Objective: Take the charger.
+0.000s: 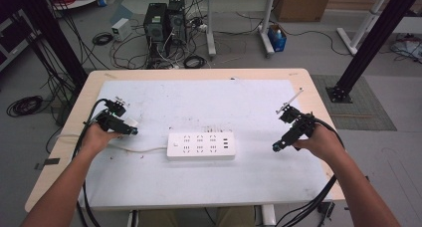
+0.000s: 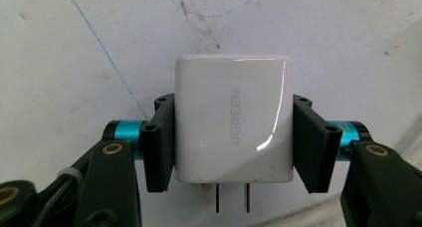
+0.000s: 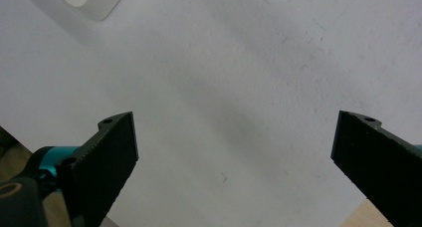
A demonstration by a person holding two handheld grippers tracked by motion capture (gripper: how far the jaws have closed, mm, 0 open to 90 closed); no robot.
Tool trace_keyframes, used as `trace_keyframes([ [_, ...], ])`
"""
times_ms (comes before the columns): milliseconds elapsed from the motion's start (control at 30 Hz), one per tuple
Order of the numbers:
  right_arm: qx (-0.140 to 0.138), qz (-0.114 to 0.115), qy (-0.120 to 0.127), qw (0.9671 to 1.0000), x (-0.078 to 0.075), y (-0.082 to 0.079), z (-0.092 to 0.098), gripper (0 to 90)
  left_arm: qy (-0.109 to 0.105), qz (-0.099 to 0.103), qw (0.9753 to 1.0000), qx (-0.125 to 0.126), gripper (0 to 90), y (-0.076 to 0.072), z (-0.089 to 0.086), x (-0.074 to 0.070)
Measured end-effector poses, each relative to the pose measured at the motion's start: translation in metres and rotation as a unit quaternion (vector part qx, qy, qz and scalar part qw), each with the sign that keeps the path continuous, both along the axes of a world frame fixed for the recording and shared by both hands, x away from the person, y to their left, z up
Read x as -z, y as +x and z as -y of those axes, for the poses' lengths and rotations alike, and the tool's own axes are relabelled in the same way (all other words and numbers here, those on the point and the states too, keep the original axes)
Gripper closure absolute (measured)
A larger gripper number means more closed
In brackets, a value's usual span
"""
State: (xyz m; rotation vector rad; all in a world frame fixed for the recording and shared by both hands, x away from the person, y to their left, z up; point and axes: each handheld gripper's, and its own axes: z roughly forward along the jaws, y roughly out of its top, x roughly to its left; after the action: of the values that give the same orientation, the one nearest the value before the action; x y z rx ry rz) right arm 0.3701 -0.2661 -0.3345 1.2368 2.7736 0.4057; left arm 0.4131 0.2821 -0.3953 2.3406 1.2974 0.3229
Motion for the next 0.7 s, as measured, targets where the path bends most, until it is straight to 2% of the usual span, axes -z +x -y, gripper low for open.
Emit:
trace_keyframes([
  [100,0.0,0.002,0.001,1.0,-0.001,0.0,0.0,3.8,-0.011,0.005,0.9999,0.008,42.8,-0.002,-0.001,-0.008],
  [133,0.002,0.003,0.001,1.0,-0.001,-0.001,0.0,3.8,-0.015,0.019,0.9993,0.027,42.8,-0.006,-0.001,-0.021],
  [200,0.003,0.005,0.004,1.0,-0.002,-0.001,0.001,3.8,-0.017,0.028,0.9985,0.044,42.8,-0.01,0.0,-0.032],
  [300,0.011,0.01,0.003,0.9999,-0.004,-0.002,0.0,3.7,-0.012,0.034,0.9968,0.072,42.8,-0.015,0.006,-0.046],
  [433,0.011,0.014,0.009,0.9998,-0.007,-0.003,-0.001,3.8,-0.012,0.043,0.9932,0.107,42.7,-0.023,0.016,-0.058],
  [533,0.008,0.012,0.01,0.9998,-0.008,-0.004,-0.003,3.8,-0.014,0.049,0.9894,0.136,42.8,-0.029,0.023,-0.065],
  [600,0.007,0.013,0.012,0.9998,-0.009,-0.004,-0.004,3.8,-0.014,0.049,0.9894,0.136,42.7,-0.029,0.023,-0.065],
  [633,0.004,0.015,0.013,0.9998,-0.009,-0.005,-0.005,3.8,-0.026,0.063,0.9841,0.164,42.8,-0.036,0.029,-0.072],
  [700,0.004,0.014,0.014,0.9998,-0.01,-0.006,-0.006,3.8,-0.032,0.066,0.9822,0.173,42.8,-0.039,0.032,-0.075],
])
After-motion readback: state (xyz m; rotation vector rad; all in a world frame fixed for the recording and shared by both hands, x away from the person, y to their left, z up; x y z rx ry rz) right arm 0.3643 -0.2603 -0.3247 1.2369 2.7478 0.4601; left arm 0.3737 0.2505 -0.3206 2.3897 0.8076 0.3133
